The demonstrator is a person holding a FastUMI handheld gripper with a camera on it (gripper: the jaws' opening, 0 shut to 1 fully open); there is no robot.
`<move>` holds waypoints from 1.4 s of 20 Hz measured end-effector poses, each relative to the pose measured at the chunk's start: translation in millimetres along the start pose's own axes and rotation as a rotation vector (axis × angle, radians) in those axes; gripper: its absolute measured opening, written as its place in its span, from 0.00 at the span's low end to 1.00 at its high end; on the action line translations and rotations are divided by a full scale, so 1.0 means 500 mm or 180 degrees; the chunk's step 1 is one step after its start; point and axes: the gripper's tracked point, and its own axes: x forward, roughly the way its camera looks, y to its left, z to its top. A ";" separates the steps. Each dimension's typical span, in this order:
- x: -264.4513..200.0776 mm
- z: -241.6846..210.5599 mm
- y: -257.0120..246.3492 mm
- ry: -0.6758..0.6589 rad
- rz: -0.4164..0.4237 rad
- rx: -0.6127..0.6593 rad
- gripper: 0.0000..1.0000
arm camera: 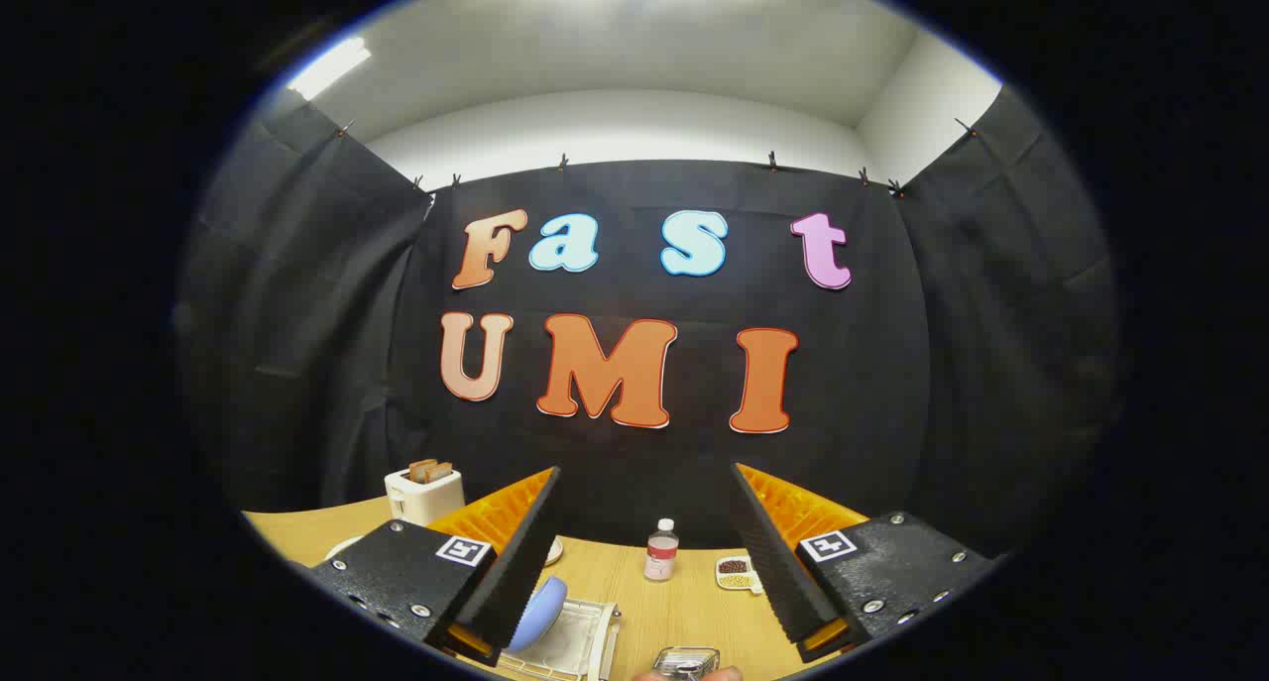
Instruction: Take the plate from the dish rack, then take the spoon from the basket and place it into the plate.
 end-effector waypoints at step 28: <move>0.056 -0.172 0.106 0.1122 0.0269 0.0095 0.97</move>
